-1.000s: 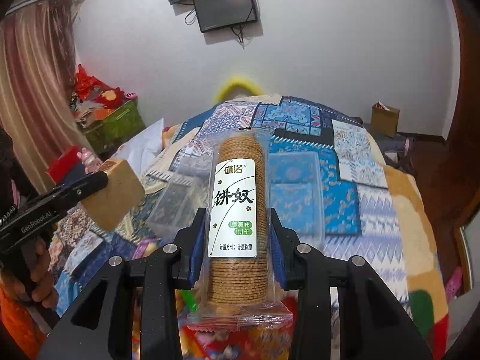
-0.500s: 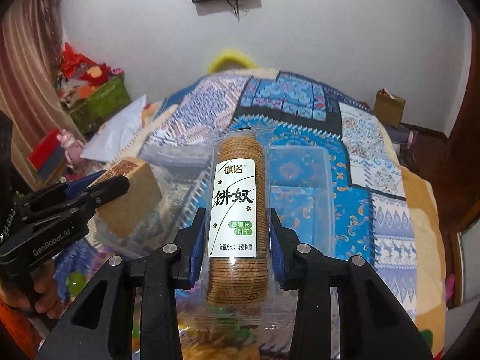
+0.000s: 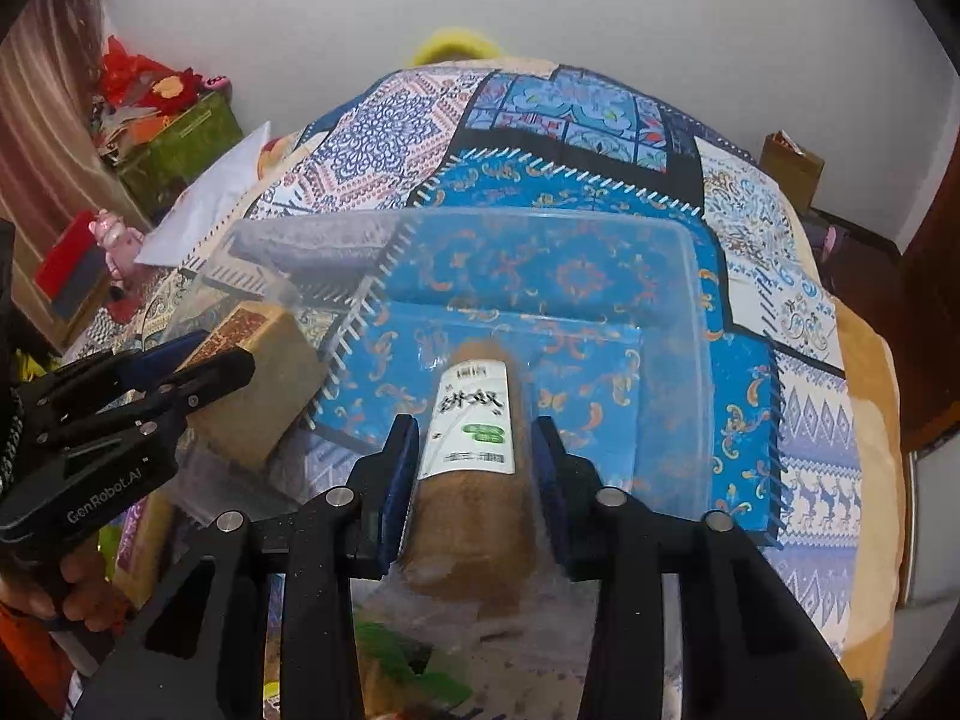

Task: Organize snacks
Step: 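Open the left tool dropping the biscuit block while the right releases the roll into the box, then move both tools back to the snack pile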

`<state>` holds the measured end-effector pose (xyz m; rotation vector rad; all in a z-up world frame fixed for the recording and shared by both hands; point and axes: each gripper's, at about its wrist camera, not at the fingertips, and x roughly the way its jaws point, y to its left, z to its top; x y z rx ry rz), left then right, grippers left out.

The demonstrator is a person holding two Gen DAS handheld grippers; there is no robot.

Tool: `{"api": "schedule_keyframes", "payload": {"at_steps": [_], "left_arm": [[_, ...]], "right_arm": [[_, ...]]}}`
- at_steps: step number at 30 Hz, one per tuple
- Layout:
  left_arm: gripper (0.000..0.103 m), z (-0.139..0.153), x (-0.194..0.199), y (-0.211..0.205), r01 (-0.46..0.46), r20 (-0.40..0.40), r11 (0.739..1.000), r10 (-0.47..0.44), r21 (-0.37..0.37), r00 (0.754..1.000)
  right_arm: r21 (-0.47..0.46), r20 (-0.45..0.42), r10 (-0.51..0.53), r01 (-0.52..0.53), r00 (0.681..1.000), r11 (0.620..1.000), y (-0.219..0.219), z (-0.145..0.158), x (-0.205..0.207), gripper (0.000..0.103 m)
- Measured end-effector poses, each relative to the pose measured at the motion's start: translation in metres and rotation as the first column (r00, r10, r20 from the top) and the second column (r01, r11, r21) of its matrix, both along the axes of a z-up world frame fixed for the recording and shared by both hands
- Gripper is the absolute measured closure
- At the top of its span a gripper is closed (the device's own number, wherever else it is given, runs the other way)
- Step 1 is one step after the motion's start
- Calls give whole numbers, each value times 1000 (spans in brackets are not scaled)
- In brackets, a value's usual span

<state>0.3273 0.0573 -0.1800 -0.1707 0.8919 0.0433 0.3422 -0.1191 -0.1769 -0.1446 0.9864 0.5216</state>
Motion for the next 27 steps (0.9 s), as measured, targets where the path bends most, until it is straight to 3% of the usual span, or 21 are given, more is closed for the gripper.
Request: {"api": "schedule_keyframes", "payload": {"at_steps": [2,4,5,12,18,21,27], "left_arm": [[63,3,-1,2,-3,-9,1000,3,-16,1000],[49,9,-6,4,-13,-7,999,13,-30,1000],[48,13,-9,5,-18,2,999,18,-32,1000],[47,56,-43,5,-18,87,1000,17,1,996],[35,89,-89,-1,-5,152,999,-3,53,988],[25,97,-116,-4,-2,158,997,-11,81,987],[21,95,-163,-5,8,136,993,-24,115,990]], "right_arm": [[-8,12,-5,5,1000,1000,-1,4,-2,65],[6,18,-9,9,1000,1000,-4,10,-4,62],[18,19,-11,10,1000,1000,-6,14,-5,60],[32,121,-5,1,993,999,-16,53,-37,51],[34,223,4,-12,975,999,-25,85,-79,44],[47,255,2,-14,967,999,-32,94,-100,39],[55,287,-7,-9,958,998,-42,96,-135,35]]}}
